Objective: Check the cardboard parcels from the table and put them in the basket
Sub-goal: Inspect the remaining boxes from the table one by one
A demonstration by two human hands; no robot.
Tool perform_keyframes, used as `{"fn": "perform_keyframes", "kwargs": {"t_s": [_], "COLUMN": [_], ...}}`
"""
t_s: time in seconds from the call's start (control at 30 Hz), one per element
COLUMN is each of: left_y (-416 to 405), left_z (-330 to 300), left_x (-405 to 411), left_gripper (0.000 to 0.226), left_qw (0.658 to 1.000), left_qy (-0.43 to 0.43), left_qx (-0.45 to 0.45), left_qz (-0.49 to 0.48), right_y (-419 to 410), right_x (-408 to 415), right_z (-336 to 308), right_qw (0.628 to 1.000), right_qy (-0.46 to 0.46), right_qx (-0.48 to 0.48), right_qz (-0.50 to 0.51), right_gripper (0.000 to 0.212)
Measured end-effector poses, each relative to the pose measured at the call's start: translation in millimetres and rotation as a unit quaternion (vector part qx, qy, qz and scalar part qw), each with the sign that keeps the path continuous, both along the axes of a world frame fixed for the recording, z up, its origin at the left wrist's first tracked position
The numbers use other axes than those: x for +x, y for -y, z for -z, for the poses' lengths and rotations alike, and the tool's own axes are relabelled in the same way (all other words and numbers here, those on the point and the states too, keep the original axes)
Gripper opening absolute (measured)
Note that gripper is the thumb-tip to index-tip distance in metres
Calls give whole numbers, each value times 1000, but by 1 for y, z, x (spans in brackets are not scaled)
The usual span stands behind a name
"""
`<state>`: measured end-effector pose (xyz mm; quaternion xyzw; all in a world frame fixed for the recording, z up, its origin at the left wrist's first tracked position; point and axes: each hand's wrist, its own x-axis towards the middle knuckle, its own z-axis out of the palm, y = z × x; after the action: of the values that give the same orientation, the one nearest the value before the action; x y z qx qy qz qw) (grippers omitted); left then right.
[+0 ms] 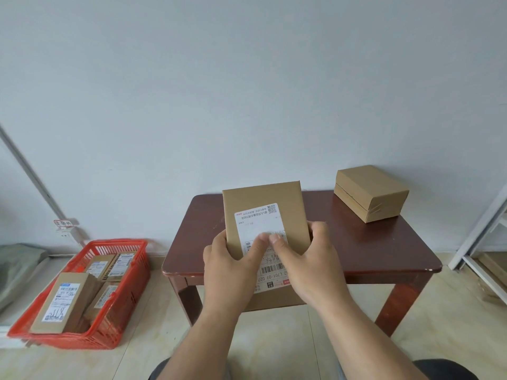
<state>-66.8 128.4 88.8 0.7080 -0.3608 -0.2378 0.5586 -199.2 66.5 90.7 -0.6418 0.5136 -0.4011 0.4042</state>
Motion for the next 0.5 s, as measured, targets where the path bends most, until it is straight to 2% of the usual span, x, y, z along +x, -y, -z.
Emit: {"fn": "perform_keyframes", "kwargs": {"t_s": [0.07, 0.23, 0.3, 0.4, 0.43, 0.5], "left_y": [-2, -5, -2, 4, 4, 3], "left_z": [3, 2, -3, -6, -7, -7], "left_x": [-2, -8, -3, 4, 4, 2], "left_gripper": [57, 57, 62, 76, 77, 78], "left_qw": [1000, 999, 998, 999, 999, 999], "left_qy": [1, -33, -41, -25, -17, -10], "left_qx": [5, -11, -30, -38, -39, -39], "left_qz": [-3, -17, -24, -28, -22, -16], "right_y": [2, 5, 2, -1, -1, 0], "right_x": [1, 1, 0, 0, 1, 1], "right_z": [-3, -5, 1, 7, 6, 0], "right_qw": [1000, 999, 999, 998, 997, 998], "right_qy": [2, 8, 17, -1, -9, -4], "right_qx": [-1, -21, -33, -66, -70, -59], "right_qz": [11, 34, 28, 12, 9, 13], "right_gripper": [47, 54, 62, 88, 91, 85]}}
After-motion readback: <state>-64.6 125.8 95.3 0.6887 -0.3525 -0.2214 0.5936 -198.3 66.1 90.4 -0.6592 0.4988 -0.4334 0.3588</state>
